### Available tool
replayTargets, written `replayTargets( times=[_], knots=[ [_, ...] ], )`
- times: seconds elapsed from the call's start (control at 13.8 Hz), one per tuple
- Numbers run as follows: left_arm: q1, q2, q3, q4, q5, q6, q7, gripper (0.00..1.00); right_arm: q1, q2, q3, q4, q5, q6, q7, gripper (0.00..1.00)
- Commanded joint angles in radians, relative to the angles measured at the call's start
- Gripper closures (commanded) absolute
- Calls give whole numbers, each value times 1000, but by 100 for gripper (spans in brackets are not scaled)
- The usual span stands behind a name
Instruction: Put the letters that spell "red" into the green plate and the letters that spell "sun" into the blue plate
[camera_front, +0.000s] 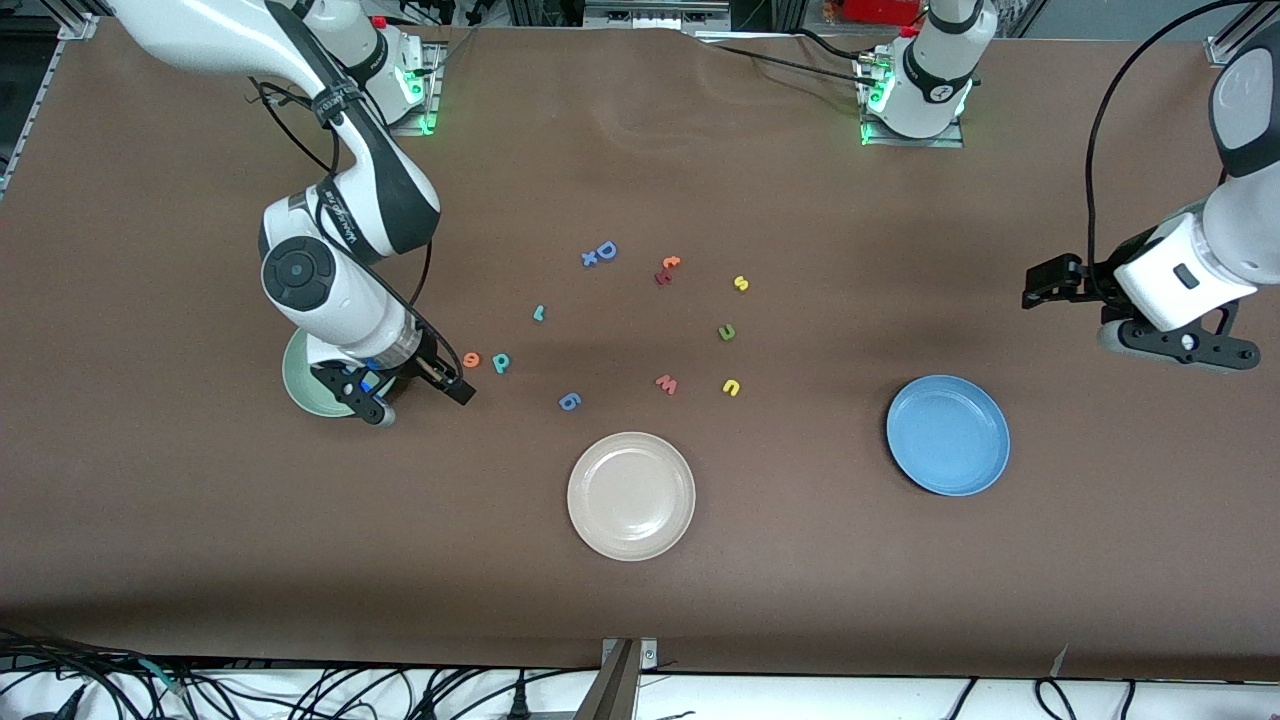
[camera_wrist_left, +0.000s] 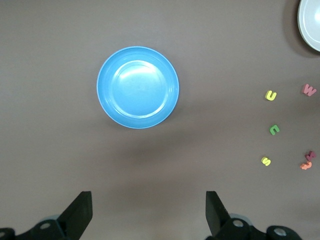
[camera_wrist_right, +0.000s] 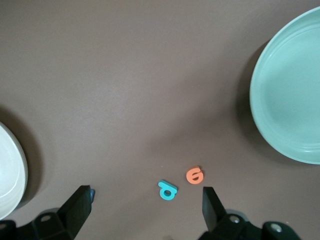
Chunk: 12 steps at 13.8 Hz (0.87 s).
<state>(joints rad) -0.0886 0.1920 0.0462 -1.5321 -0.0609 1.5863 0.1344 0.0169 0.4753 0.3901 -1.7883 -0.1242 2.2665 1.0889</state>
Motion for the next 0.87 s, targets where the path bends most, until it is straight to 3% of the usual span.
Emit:
replayTargets(
  times=[0.0, 0.8],
  knots=[
    [-25, 44, 1, 41, -28, -5, 5, 0, 35, 51, 4, -3, -20, 48, 28, 1],
    [-125, 167, 3, 43, -59, 182, 1, 0, 72, 144, 4, -37, -22, 77, 49, 1]
  ],
)
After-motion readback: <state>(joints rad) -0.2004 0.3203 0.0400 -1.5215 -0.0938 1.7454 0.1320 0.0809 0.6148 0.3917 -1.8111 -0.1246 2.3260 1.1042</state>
